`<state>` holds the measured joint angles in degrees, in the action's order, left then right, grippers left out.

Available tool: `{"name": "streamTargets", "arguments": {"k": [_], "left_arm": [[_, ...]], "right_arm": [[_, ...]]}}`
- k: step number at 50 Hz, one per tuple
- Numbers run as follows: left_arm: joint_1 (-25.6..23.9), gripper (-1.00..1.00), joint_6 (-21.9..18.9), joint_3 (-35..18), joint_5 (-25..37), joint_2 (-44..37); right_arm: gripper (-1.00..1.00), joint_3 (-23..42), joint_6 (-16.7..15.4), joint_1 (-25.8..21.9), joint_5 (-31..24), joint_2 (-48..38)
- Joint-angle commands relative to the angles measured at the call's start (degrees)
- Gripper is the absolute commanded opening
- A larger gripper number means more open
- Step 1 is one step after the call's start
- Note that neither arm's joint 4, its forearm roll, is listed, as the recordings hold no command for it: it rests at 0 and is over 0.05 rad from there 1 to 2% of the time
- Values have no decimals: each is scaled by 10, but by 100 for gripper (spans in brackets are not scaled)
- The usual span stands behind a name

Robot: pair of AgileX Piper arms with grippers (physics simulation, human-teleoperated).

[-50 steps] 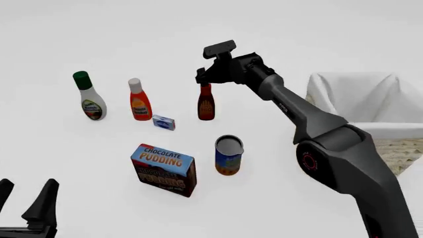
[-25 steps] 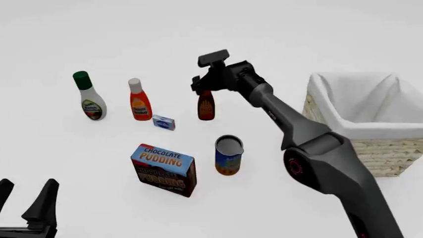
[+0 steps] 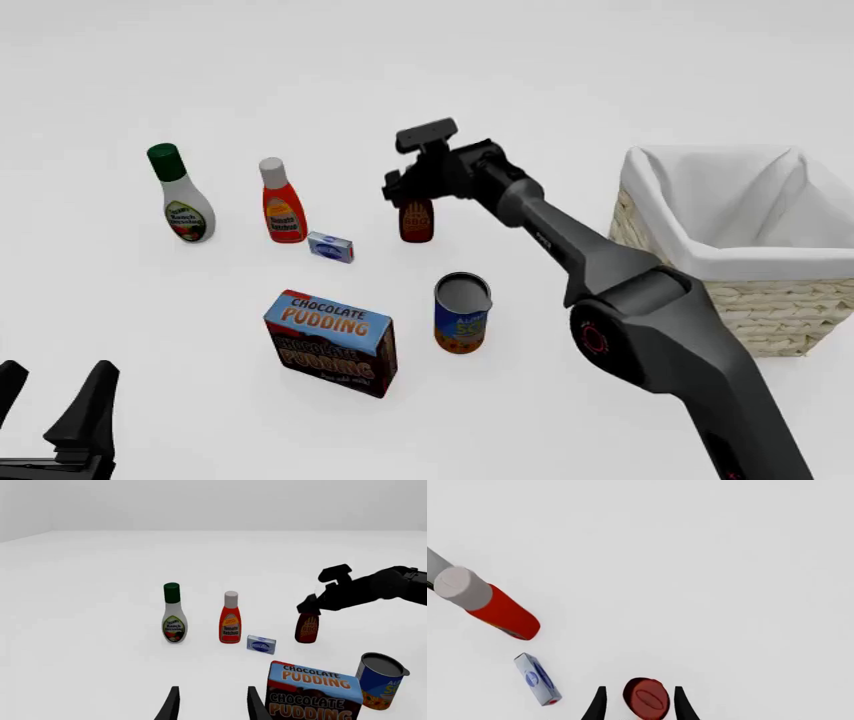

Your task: Pick the bbq sauce and place it in the basket.

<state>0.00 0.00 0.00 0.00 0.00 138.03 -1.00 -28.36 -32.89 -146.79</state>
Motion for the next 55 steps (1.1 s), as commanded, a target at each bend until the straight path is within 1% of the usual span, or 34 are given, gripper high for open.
{"name": "streamTargets", "arguments": {"k": [1,4,5,9,23,39,44,47,50,55], "left_arm": [[0,100,0,0,0,0],[0,100,0,0,0,0],[0,100,0,0,0,0],[0,100,0,0,0,0],[0,100,0,0,0,0],[0,100,0,0,0,0],[0,100,0,0,0,0],[0,100,0,0,0,0],[0,100,0,0,0,0],[0,100,0,0,0,0]], "right_arm": [[100,-32,2,-2,16,7],[100,-35,3,-3,16,8],[-100,-37,3,-3,17,9],[-100,-43,-3,-1,20,15],[-100,-49,-8,0,17,31],[-100,-67,-28,3,1,100],[-100,-95,-32,3,10,127],[-100,-127,-33,1,23,154],[-100,-135,-35,1,24,163],[-100,-168,-42,0,31,202]]}}
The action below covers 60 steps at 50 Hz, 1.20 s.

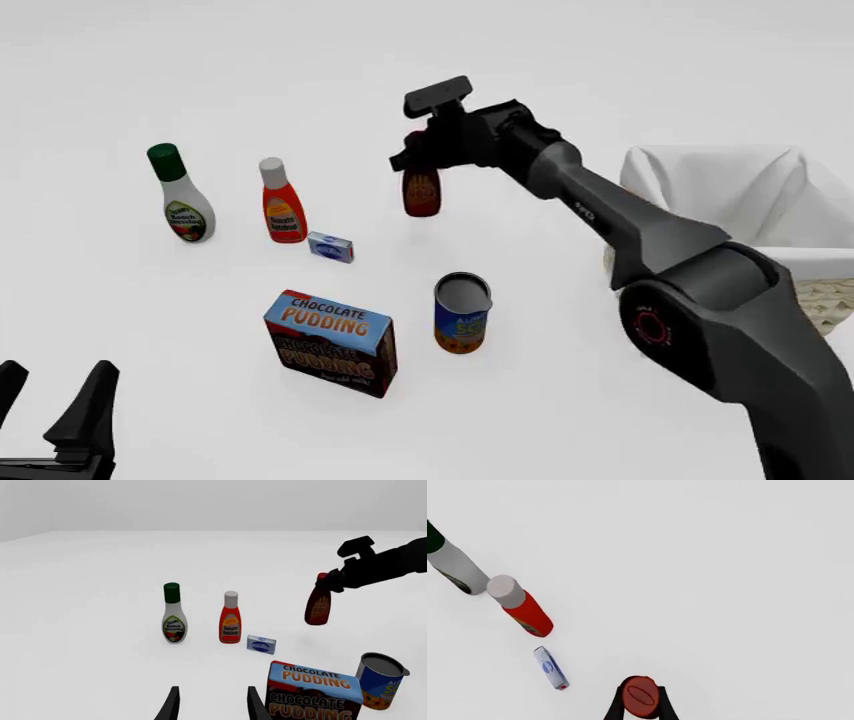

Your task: Pick the bbq sauce and place it in the basket.

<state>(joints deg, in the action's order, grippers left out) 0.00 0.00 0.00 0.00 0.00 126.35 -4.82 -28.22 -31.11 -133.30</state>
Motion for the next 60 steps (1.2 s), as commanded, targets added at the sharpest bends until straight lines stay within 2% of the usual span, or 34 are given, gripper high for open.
{"name": "streamTargets", "arguments": {"k": [1,18,30,60], "left_arm": [[0,100,0,0,0,0],[0,100,0,0,0,0],[0,100,0,0,0,0],[0,100,0,0,0,0]], "right_arm": [[-100,-58,-5,-1,15,75],[-100,-59,-22,-3,-12,140],[-100,-82,-37,-4,-20,194],[-100,-191,-66,36,-23,345]]}}
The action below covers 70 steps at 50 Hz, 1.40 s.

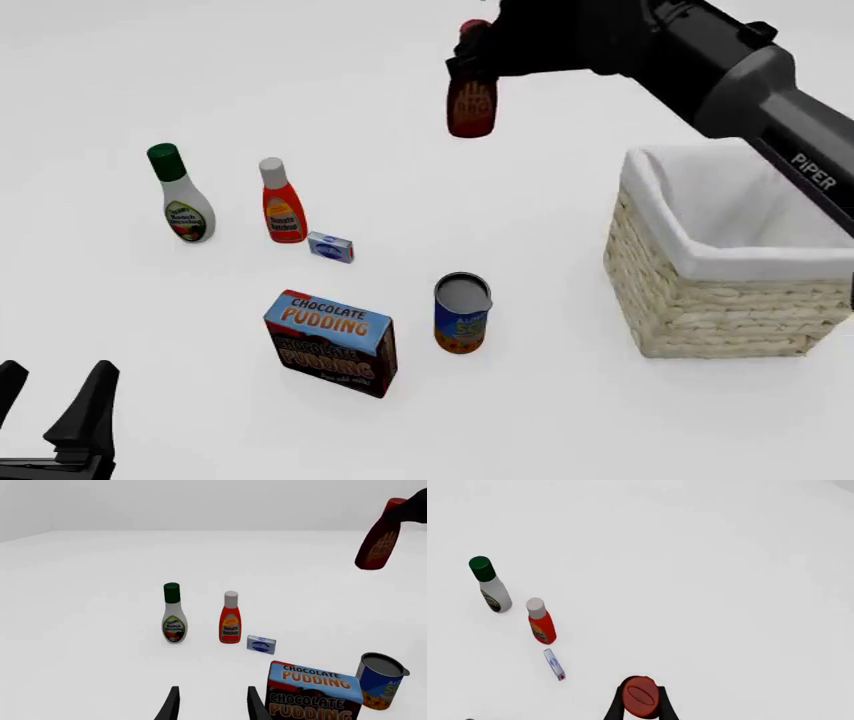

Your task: Pick the bbq sauce and place it in the basket.

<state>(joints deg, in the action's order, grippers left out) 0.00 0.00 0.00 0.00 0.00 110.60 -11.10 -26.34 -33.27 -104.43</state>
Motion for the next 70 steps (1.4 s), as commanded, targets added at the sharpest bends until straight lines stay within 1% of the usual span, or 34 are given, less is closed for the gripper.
{"name": "streamTargets", "arguments": {"k": [1,14,20,24,26,27,29,38,40,42,43,44,51,70], "left_arm": [[0,100,0,0,0,0],[0,100,0,0,0,0],[0,100,0,0,0,0],[0,100,0,0,0,0],[0,100,0,0,0,0],[0,100,0,0,0,0],[0,100,0,0,0,0],[0,100,0,0,0,0],[0,100,0,0,0,0],[0,100,0,0,0,0],[0,100,0,0,0,0],[0,100,0,0,0,0],[0,100,0,0,0,0],[0,100,0,0,0,0]], "right_arm": [[-100,-34,-4,19,-2,59],[-100,-51,-20,48,-19,105],[-100,-67,-23,72,-21,129],[-100,-92,-24,91,-20,155],[-100,-94,-24,92,-20,157],[-100,-103,-25,105,-21,172],[-100,-106,-25,110,-22,177],[-100,-149,-30,165,-26,229],[-100,-155,-26,173,-27,239],[-100,-173,-46,194,-25,248],[-100,-173,-46,194,-25,248],[-100,-177,-36,198,-26,254],[-100,-195,-39,223,-20,266],[-100,-253,-31,290,6,300]]}}
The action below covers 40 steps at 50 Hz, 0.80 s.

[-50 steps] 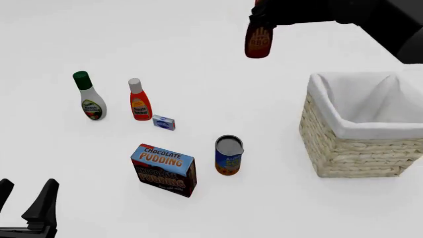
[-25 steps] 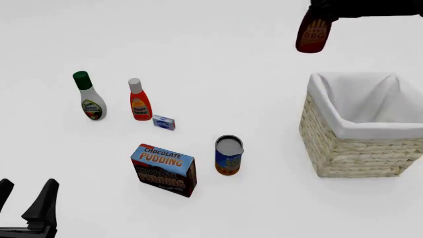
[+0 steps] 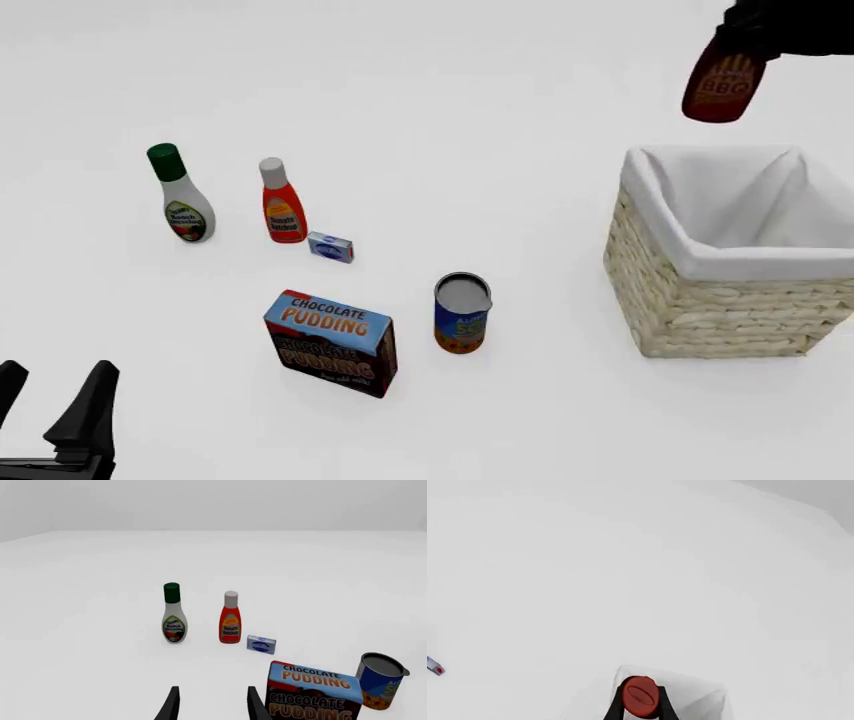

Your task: Pick the bbq sauce and place it in the basket.

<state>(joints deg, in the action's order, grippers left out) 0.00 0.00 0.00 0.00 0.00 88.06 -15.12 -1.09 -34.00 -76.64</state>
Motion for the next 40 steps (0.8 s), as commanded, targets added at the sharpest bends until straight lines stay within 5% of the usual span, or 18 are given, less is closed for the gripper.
{"name": "streamTargets", "arguments": {"k": [1,40], "left_arm": [[0,100,0,0,0,0],[0,100,0,0,0,0]], "right_arm": [[-100,-32,7,42,15,23],[-100,-159,18,128,123,-24]]}}
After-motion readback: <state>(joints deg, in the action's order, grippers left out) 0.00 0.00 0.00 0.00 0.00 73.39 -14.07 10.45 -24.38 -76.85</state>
